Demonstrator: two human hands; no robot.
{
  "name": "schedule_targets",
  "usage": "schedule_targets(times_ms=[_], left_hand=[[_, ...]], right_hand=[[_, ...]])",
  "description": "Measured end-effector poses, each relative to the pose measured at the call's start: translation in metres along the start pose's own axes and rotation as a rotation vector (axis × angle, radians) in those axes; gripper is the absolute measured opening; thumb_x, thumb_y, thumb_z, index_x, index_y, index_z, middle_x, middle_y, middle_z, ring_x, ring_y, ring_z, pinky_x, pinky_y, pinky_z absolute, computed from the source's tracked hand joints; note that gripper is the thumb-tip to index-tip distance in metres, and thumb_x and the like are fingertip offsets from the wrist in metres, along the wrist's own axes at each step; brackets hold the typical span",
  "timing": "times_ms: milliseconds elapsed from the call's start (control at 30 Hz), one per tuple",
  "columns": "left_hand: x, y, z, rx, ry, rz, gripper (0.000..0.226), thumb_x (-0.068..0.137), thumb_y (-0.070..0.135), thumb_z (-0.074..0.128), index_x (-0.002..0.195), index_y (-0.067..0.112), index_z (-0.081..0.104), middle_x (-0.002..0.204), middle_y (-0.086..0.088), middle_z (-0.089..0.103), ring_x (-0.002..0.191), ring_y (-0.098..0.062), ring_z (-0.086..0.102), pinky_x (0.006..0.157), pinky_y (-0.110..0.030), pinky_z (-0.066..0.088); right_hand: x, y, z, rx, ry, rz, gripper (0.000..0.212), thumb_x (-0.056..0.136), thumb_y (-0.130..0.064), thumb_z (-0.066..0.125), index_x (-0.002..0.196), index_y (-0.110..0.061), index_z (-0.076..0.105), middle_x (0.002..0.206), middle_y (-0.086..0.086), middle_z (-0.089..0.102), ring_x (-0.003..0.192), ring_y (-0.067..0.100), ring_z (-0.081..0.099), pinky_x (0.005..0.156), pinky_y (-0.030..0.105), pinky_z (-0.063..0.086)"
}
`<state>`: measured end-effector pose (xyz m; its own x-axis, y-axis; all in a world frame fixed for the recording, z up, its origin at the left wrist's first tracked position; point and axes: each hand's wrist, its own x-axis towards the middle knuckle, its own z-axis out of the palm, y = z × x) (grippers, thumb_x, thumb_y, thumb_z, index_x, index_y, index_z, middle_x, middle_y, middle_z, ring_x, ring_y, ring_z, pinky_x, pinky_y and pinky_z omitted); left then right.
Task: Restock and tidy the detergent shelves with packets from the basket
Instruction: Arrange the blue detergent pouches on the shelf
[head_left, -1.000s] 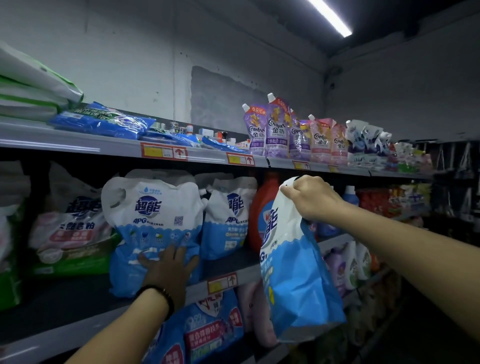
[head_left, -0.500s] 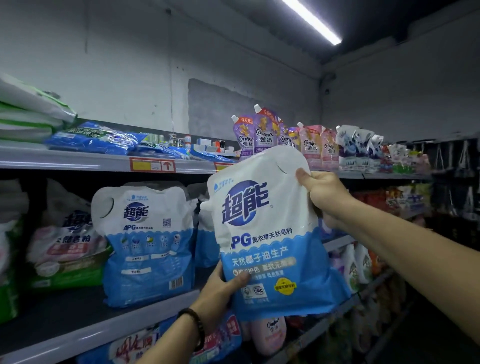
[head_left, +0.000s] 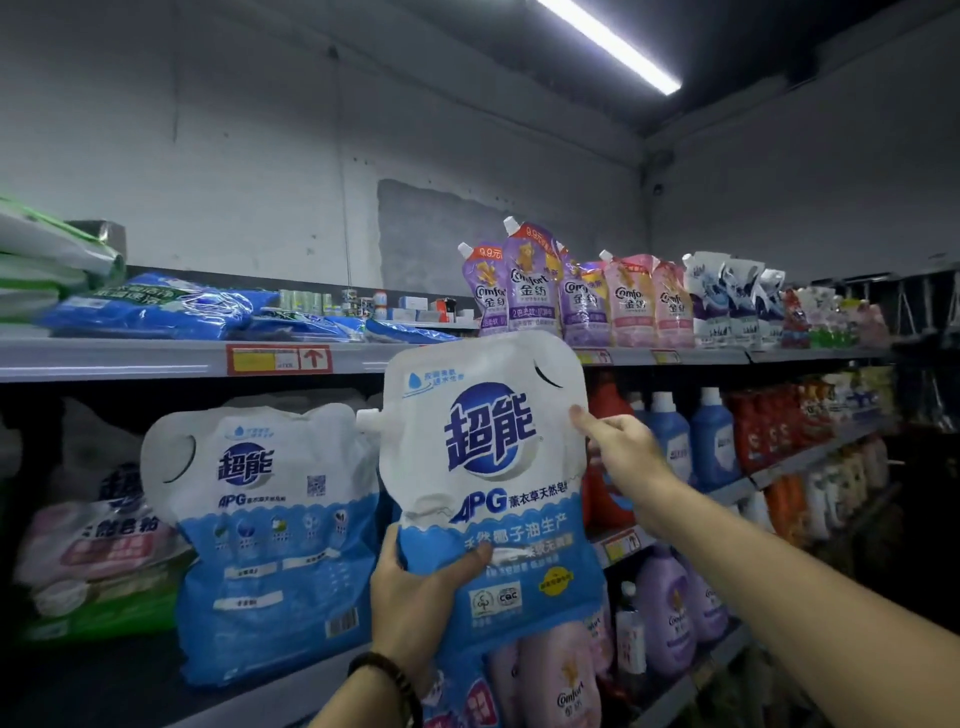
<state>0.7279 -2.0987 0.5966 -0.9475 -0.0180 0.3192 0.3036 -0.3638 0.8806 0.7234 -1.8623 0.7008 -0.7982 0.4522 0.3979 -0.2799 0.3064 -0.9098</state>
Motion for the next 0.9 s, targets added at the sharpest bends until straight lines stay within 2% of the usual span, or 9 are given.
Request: schedule_targets(times_ms=[67,167,233,333,400,533,667,767,900], left_hand=[[0.014,-0.003,-0.002,0.018,0.05,0.02,0.061,0.06,0.007,0.1,0.11,0.022,0.068,0.097,-0.005,0.082,0.085,-0.032,0.08,0.078,-0.056,0.065],[0.037,-0.008,-0.004,0.088,0.105,0.059,0.066,0.054,0.021,0.104,0.109,0.029,0.069,0.099,0.001,0.082,0.088,-0.026,0.08,0.079,-0.051,0.066],[0.05,-0.012,-0.005,0.188,0.12,0.104,0.067,0.053,0.029,0.105,0.109,0.033,0.068,0.101,0.005,0.081,0.087,-0.019,0.08,0.076,-0.044,0.067],[0.07,-0.017,-0.004,0.29,0.138,0.157,0.062,0.06,0.028,0.102,0.109,0.033,0.066,0.099,0.012,0.077,0.08,-0.008,0.076,0.067,-0.026,0.064],[0.085,-0.022,0.001,0.359,0.171,0.151,0.067,0.059,0.039,0.101,0.114,0.035,0.063,0.104,0.015,0.073,0.089,-0.011,0.073,0.079,-0.032,0.064],[0.115,-0.043,-0.001,0.48,0.21,0.209,0.064,0.059,0.042,0.1,0.112,0.031,0.065,0.107,0.01,0.075,0.094,-0.014,0.072,0.088,-0.04,0.063],[0.139,-0.058,-0.014,0.448,0.156,0.25,0.055,0.072,0.022,0.096,0.116,0.025,0.062,0.109,0.006,0.074,0.098,-0.014,0.071,0.086,-0.032,0.059],[0.15,-0.078,-0.023,0.458,0.094,0.253,0.061,0.082,0.018,0.089,0.131,0.026,0.053,0.124,0.004,0.069,0.111,-0.012,0.068,0.097,-0.034,0.056],[0.155,-0.104,-0.032,0.451,0.1,0.195,0.06,0.09,0.026,0.081,0.137,0.022,0.043,0.129,-0.001,0.065,0.112,-0.017,0.065,0.096,-0.035,0.052]], right_hand=[[-0.005,0.021,0.011,-0.035,-0.162,0.127,0.088,0.06,-0.088,0.079,0.107,-0.015,0.07,0.103,0.0,0.077,0.095,0.022,0.072,0.085,0.039,0.057],[-0.017,0.038,0.031,-0.018,-0.372,0.265,0.063,0.075,-0.05,0.092,0.12,-0.018,0.06,0.102,-0.001,0.075,0.083,0.015,0.072,0.067,0.028,0.059],[-0.016,0.046,0.043,0.055,-0.354,0.301,0.052,0.082,-0.032,0.091,0.12,-0.022,0.057,0.094,-0.001,0.073,0.071,0.012,0.07,0.048,0.019,0.052],[-0.001,0.051,0.065,0.194,-0.379,0.315,0.063,0.068,-0.037,0.098,0.118,-0.023,0.063,0.092,0.002,0.078,0.072,0.019,0.076,0.054,0.026,0.06],[0.013,0.054,0.078,0.241,-0.342,0.348,0.079,0.057,-0.044,0.102,0.124,-0.027,0.064,0.101,0.005,0.08,0.081,0.026,0.079,0.064,0.041,0.065],[0.032,0.06,0.094,0.244,-0.283,0.303,0.039,0.087,-0.025,0.087,0.119,-0.023,0.065,0.1,0.004,0.076,0.079,0.023,0.072,0.053,0.033,0.057],[0.036,0.085,0.119,0.339,-0.235,0.313,0.038,0.086,-0.016,0.087,0.117,-0.028,0.068,0.105,0.005,0.077,0.093,0.031,0.073,0.074,0.054,0.066],[0.033,0.111,0.133,0.399,-0.223,0.248,0.026,0.09,-0.006,0.082,0.103,-0.027,0.073,0.094,0.002,0.081,0.088,0.03,0.077,0.077,0.052,0.065],[0.026,0.13,0.13,0.397,-0.254,0.17,0.026,0.092,-0.004,0.079,0.11,-0.021,0.072,0.103,0.002,0.082,0.092,0.028,0.08,0.064,0.038,0.061]])
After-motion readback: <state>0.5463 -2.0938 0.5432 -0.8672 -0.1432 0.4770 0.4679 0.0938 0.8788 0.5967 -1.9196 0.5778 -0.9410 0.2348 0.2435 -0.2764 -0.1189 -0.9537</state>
